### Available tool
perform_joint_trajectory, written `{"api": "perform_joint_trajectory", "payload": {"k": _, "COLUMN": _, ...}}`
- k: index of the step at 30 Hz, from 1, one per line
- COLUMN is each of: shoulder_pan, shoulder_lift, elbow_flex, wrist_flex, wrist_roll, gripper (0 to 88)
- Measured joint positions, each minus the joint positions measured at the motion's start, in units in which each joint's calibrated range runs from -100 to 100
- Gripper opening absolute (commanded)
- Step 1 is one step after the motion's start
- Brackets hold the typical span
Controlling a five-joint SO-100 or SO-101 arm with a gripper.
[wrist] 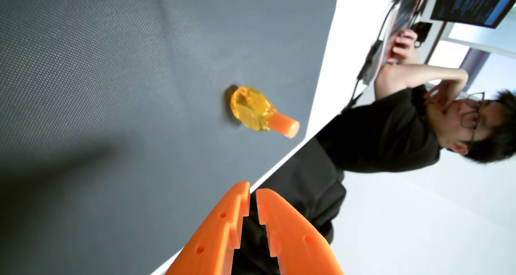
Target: Grab the eyedrops
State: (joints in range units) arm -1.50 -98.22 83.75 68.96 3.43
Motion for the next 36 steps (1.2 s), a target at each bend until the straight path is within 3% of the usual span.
{"api": "perform_joint_trajectory", "payload": {"k": 7, "shoulder_pan": 0.6, "shoulder_lift": 8.22, "elbow_flex": -8.85, "wrist_flex": 2.18, "wrist_roll": 3.3, "gripper": 1.0}}
{"api": "perform_joint_trajectory", "payload": {"k": 15, "shoulder_pan": 3.07, "shoulder_lift": 32.13, "elbow_flex": -25.19, "wrist_flex": 1.66, "wrist_roll": 8.0, "gripper": 1.0}}
{"api": "perform_joint_trajectory", "payload": {"k": 22, "shoulder_pan": 3.07, "shoulder_lift": 51.55, "elbow_flex": -34.4, "wrist_flex": -1.39, "wrist_roll": 11.14, "gripper": 11.9}}
{"api": "perform_joint_trajectory", "payload": {"k": 36, "shoulder_pan": 4.19, "shoulder_lift": 74.69, "elbow_flex": -47.31, "wrist_flex": -2.01, "wrist_roll": 15.8, "gripper": 12.6}}
